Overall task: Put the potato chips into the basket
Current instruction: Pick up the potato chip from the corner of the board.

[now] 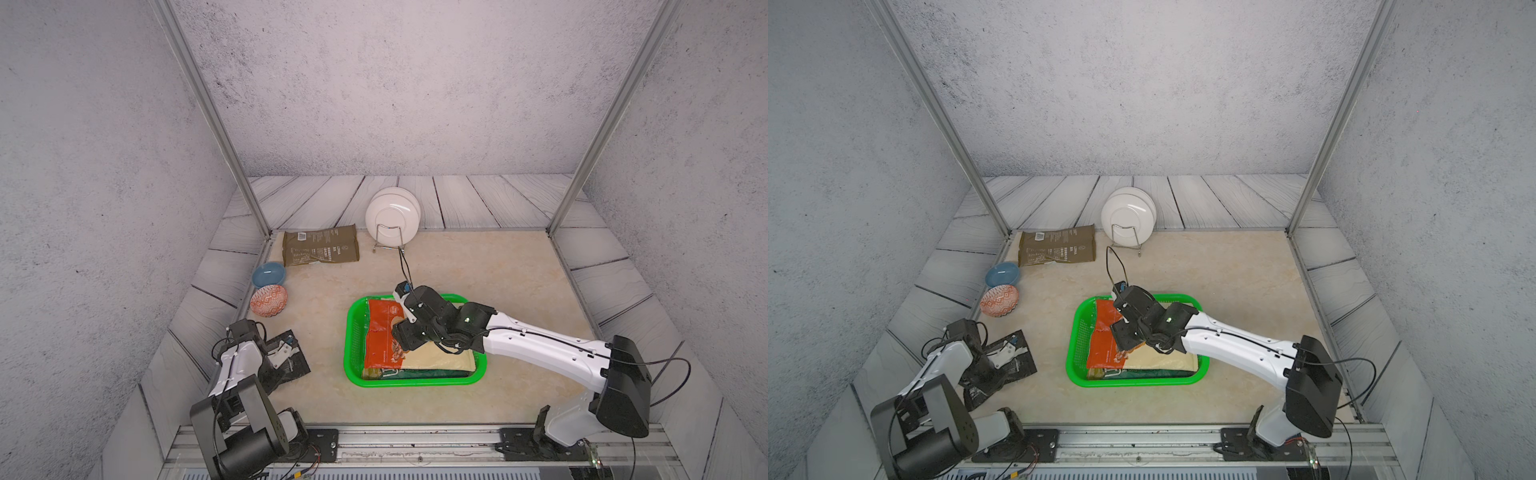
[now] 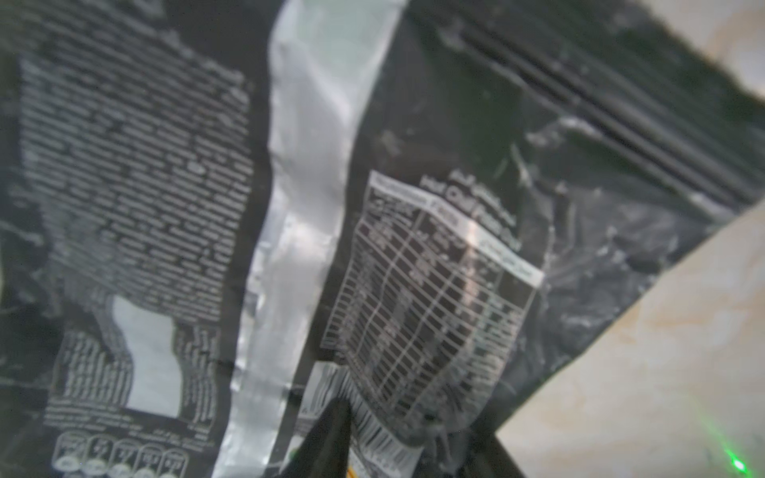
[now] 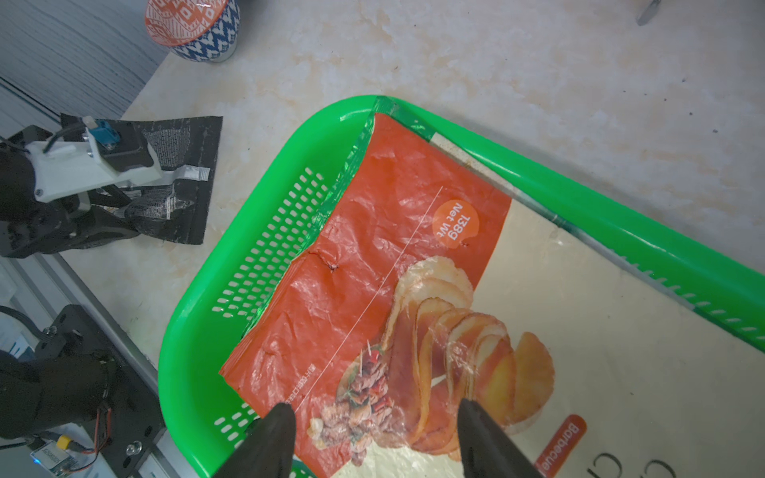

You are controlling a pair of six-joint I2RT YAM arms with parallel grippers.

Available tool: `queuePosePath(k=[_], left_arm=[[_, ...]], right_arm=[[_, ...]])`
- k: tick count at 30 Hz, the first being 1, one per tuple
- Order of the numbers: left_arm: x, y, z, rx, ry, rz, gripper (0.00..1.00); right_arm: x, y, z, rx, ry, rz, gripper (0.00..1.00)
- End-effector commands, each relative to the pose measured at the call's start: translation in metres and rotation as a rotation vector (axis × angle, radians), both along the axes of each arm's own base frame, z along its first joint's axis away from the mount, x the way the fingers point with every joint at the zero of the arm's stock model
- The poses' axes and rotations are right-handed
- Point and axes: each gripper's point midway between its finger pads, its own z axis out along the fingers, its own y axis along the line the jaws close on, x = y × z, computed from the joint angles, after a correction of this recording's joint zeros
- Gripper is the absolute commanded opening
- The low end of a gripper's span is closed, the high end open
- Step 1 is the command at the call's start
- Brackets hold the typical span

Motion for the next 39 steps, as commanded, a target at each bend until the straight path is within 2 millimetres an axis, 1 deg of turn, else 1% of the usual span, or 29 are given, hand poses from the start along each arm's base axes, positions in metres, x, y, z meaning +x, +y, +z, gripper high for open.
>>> queuePosePath(k=[1, 3, 6, 7, 8, 10, 11, 12, 14, 15, 17, 22, 26, 28, 31, 33, 36, 39], left_arm=[[0.002, -0.011, 0.008, -0.066, -0.026, 0.015, 0.33], [0.004, -0.017, 0.022, -0.090, -0.057, 0.024, 0.31], [0.007, -0.026, 0.043, -0.136, -0.101, 0.034, 0.26], [0.007, -0.029, 0.047, -0.148, -0.108, 0.033, 0.25], [0.007, -0.032, 0.051, -0.159, -0.111, 0.032, 0.22], [0.006, -0.035, 0.057, -0.176, -0.115, 0.030, 0.17], [0.007, -0.035, 0.058, -0.174, -0.117, 0.031, 0.16], [0.008, -0.034, 0.059, -0.172, -0.119, 0.032, 0.10], [0.010, -0.033, 0.062, -0.168, -0.124, 0.037, 0.01], [0.010, -0.033, 0.064, -0.173, -0.124, 0.041, 0.00], [0.012, -0.036, 0.073, -0.190, -0.134, 0.045, 0.00], [0.017, -0.048, 0.106, -0.247, -0.191, 0.054, 0.00], [0.021, -0.056, 0.136, -0.291, -0.247, 0.075, 0.00], [0.023, -0.064, 0.152, -0.334, -0.267, 0.083, 0.00], [0.023, -0.079, 0.177, -0.417, -0.293, 0.088, 0.00], [0.021, -0.093, 0.194, -0.486, -0.306, 0.072, 0.00], [0.013, -0.115, 0.219, -0.592, -0.317, 0.021, 0.00], [0.004, -0.138, 0.244, -0.702, -0.334, -0.046, 0.00]], right_arm=[[-0.004, 0.005, 0.010, 0.042, 0.002, 0.016, 0.67], [-0.006, 0.007, 0.013, 0.057, 0.005, 0.026, 0.67], [-0.010, 0.012, 0.020, 0.101, 0.008, 0.050, 0.67], [-0.012, 0.013, 0.023, 0.119, 0.008, 0.058, 0.67], [-0.013, 0.015, 0.026, 0.138, 0.010, 0.066, 0.67], [-0.017, 0.017, 0.031, 0.167, 0.011, 0.084, 0.67], [-0.017, 0.018, 0.034, 0.180, 0.011, 0.088, 0.67], [-0.019, 0.018, 0.035, 0.190, 0.011, 0.093, 0.67], [-0.021, 0.019, 0.038, 0.207, 0.012, 0.103, 0.67], [-0.022, 0.019, 0.039, 0.213, 0.012, 0.105, 0.67], [-0.023, 0.019, 0.041, 0.223, 0.010, 0.109, 0.67], [-0.029, 0.024, 0.044, 0.252, 0.022, 0.146, 0.67], [-0.036, 0.030, 0.046, 0.292, 0.024, 0.186, 0.67], [-0.039, 0.033, 0.049, 0.317, 0.024, 0.208, 0.67], [-0.045, 0.042, 0.056, 0.364, 0.024, 0.254, 0.67], [-0.051, 0.048, 0.063, 0.407, 0.023, 0.301, 0.67], [-0.060, 0.055, 0.075, 0.481, 0.015, 0.365, 0.68], [-0.060, 0.057, 0.077, 0.493, 0.010, 0.370, 0.68]])
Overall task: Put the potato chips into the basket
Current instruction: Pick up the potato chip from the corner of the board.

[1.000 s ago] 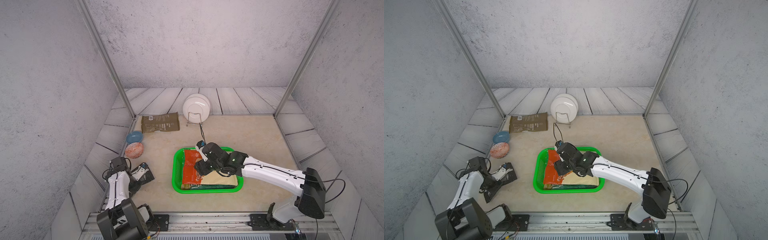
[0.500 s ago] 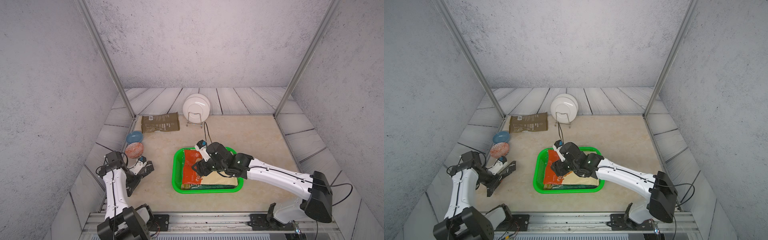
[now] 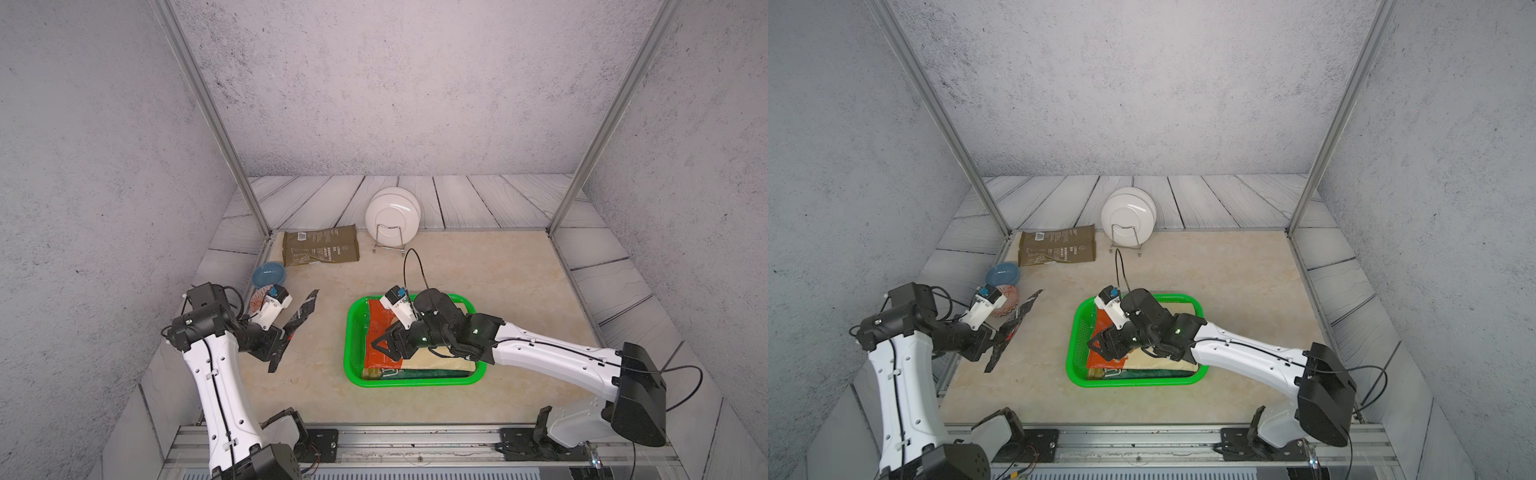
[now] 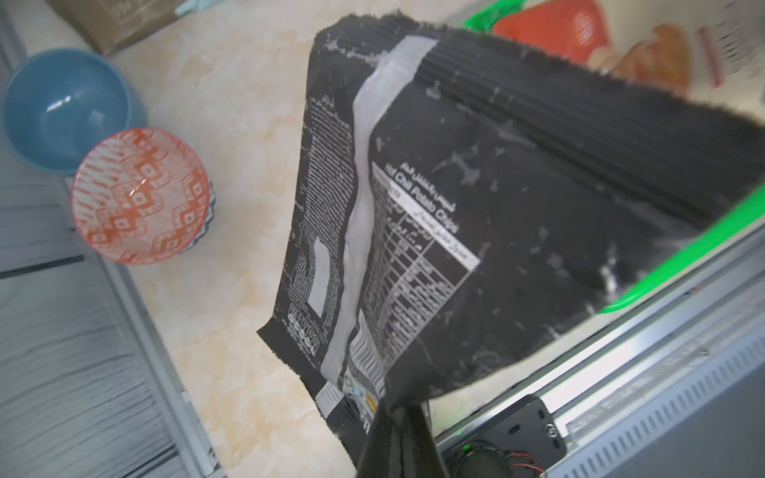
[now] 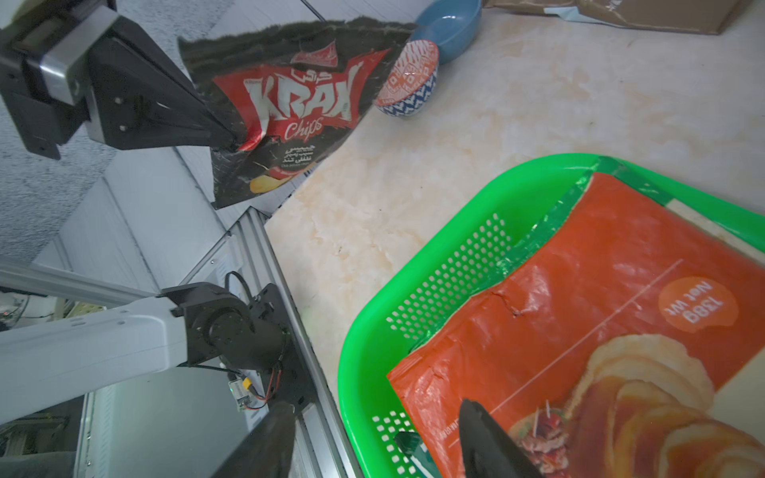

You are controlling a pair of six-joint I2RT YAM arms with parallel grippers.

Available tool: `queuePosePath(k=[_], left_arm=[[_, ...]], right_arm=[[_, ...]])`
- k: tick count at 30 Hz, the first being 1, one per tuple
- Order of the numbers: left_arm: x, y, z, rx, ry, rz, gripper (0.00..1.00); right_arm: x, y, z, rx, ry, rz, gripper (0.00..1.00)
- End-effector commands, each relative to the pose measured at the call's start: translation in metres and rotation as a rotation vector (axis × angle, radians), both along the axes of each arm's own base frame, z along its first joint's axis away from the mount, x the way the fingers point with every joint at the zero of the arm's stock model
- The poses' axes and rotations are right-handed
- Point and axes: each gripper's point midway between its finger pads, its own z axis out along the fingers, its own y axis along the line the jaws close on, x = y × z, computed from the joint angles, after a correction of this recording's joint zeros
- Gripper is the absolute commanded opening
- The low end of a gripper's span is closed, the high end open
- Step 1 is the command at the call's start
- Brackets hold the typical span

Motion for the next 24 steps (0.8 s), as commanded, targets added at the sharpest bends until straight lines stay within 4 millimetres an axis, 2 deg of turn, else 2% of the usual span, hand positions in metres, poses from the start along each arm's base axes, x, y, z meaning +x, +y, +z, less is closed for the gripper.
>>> queuePosePath(k=[1, 3, 6, 10, 12, 19, 24], left_arm=[[-0.024, -0.045, 0.033, -0.224, 0.000, -0.102, 0.00], [-0.028, -0.058, 0.051, -0.294, -0.021, -0.140, 0.00], [-0.020, -0.066, 0.074, -0.373, -0.073, -0.119, 0.00], [-0.010, -0.075, 0.096, -0.480, -0.098, -0.108, 0.00], [-0.005, -0.080, 0.104, -0.549, -0.081, -0.103, 0.00], [0.004, -0.108, 0.116, -0.786, 0.046, -0.138, 0.00], [-0.004, -0.131, 0.116, -0.873, 0.140, -0.210, 0.00]], right_arm=[[-0.009, 0.006, 0.032, 0.112, -0.041, 0.054, 0.68], [-0.008, 0.008, 0.028, 0.108, -0.023, 0.055, 0.68], [-0.010, 0.011, 0.026, 0.119, 0.006, 0.067, 0.69], [-0.004, 0.010, 0.030, 0.192, 0.037, 0.061, 0.69], [0.001, 0.009, 0.039, 0.255, 0.051, 0.067, 0.70], [0.030, -0.003, 0.053, 0.335, 0.068, 0.046, 0.72], [0.044, -0.016, 0.060, 0.376, 0.089, 0.077, 0.73]])
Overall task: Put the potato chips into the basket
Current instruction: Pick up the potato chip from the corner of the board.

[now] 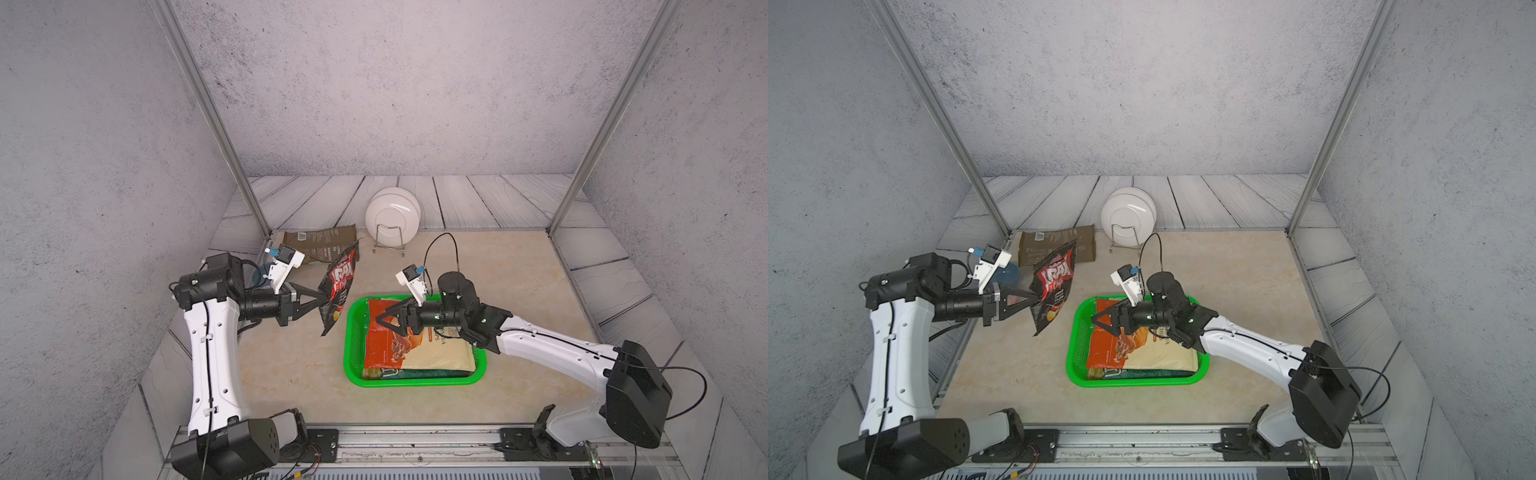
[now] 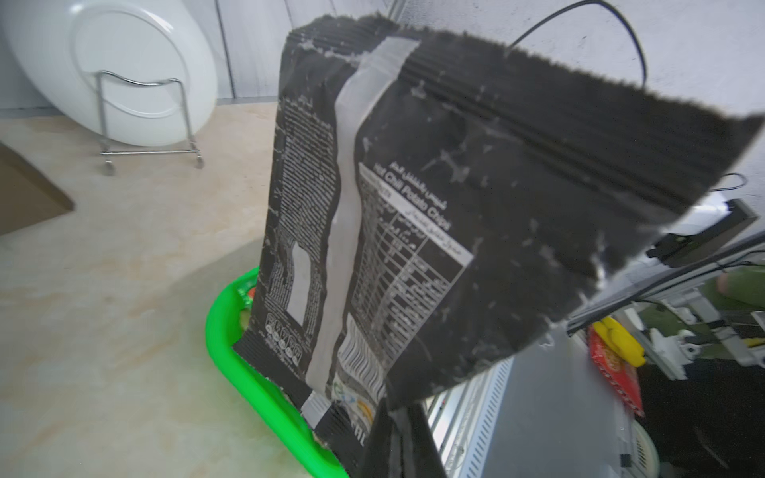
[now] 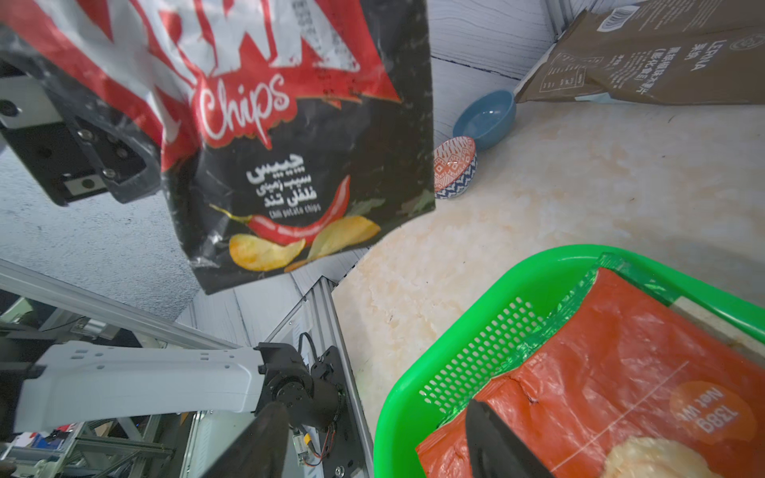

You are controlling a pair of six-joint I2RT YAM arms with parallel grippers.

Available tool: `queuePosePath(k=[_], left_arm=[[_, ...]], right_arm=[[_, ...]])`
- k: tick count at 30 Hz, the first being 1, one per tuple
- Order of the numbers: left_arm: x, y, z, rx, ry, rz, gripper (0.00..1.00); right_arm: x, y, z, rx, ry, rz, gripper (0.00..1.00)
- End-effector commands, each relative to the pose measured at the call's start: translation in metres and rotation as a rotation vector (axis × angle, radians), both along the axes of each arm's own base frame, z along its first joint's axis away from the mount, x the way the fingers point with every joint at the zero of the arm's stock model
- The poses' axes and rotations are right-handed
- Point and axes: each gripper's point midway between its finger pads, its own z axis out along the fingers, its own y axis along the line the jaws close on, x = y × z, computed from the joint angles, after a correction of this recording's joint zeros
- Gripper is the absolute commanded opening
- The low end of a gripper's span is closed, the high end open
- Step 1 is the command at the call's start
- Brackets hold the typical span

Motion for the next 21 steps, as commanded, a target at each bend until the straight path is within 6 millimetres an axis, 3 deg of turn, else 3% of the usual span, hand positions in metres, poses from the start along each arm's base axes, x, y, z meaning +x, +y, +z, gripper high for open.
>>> queuePosePath(k=[1, 10, 21], left_arm=[[-0.033, -0.025, 0.009, -0.162, 0.222, -0.058, 0.00], [-0.044, -0.044, 0.001, -0.243, 0.302, -0.149, 0.00], [-0.064, -0.056, -0.006, -0.239, 0.321, -0.217, 0.00]], right_arm=[[0.000, -0.006, 0.025, 0.090, -0.010, 0.080, 0.73], [0.009, -0.022, 0.040, 0.167, -0.071, 0.143, 0.75], [0.029, -0.016, 0.041, 0.186, -0.096, 0.145, 0.77]])
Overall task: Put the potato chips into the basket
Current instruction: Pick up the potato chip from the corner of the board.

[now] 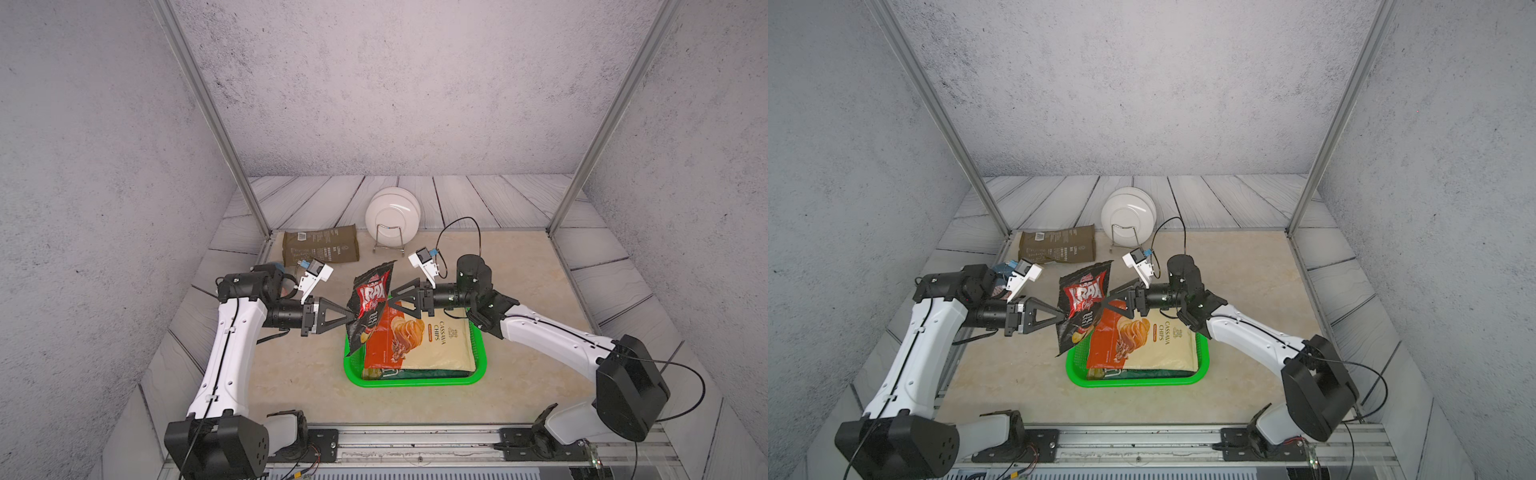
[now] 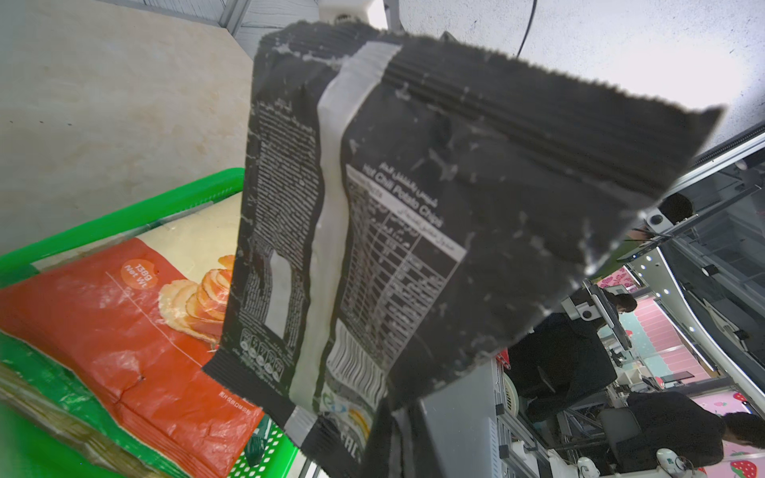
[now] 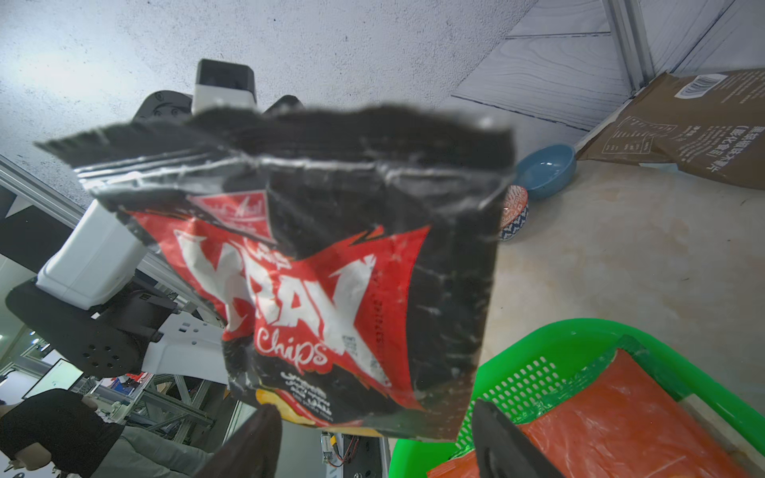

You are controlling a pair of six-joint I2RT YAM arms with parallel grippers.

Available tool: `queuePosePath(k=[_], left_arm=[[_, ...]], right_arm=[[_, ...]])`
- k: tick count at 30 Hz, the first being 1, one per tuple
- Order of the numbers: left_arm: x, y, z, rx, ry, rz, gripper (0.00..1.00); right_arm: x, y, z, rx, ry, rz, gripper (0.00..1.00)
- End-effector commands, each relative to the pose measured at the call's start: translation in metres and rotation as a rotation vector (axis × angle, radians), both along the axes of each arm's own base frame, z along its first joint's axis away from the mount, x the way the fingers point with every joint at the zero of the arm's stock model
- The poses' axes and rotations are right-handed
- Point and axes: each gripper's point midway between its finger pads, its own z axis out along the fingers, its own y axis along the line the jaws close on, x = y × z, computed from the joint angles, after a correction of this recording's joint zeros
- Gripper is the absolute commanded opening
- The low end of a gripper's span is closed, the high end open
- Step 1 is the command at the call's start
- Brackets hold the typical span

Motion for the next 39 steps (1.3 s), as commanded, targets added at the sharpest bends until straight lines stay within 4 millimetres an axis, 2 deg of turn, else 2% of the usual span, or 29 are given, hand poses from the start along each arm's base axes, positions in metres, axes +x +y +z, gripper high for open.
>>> queuePosePath(k=[1, 6, 14, 16, 20, 23, 28, 29, 32, 35, 39], left_arm=[[-0.029, -0.005, 0.011, -0.041, 0.151, -0.015, 0.00], [-0.033, -0.007, 0.008, -0.038, 0.153, -0.028, 0.00], [-0.032, -0.008, 0.008, -0.037, 0.159, -0.035, 0.00], [-0.030, -0.007, 0.007, -0.036, 0.167, -0.035, 0.00], [-0.026, -0.007, 0.007, -0.036, 0.175, -0.033, 0.00], [-0.026, -0.007, 0.006, -0.032, 0.177, -0.034, 0.00], [-0.024, -0.007, 0.007, -0.027, 0.169, -0.035, 0.00], [-0.023, -0.007, 0.007, -0.026, 0.169, -0.035, 0.03], [-0.016, -0.006, 0.006, -0.018, 0.150, -0.027, 0.26], [-0.004, -0.001, 0.001, 0.019, 0.124, 0.003, 0.50], [0.023, 0.020, -0.019, 0.153, 0.084, 0.129, 0.93]], right_arm=[[0.008, 0.002, 0.008, 0.033, -0.041, 0.012, 0.77], [0.010, 0.004, 0.012, 0.074, -0.055, 0.049, 0.78], [-0.006, 0.004, 0.052, 0.356, -0.037, 0.246, 0.77], [0.002, 0.013, 0.046, 0.338, 0.035, 0.269, 0.75], [0.008, 0.015, 0.037, 0.335, 0.041, 0.249, 0.73], [0.009, 0.014, 0.037, 0.340, 0.035, 0.238, 0.66], [0.011, 0.012, 0.038, 0.339, 0.040, 0.235, 0.34], [0.011, 0.012, 0.038, 0.339, 0.042, 0.232, 0.28], [0.012, 0.008, 0.037, 0.339, 0.050, 0.220, 0.10], [0.016, 0.002, 0.036, 0.336, 0.064, 0.186, 0.01], [0.025, 0.000, 0.022, 0.281, 0.110, 0.127, 0.00]])
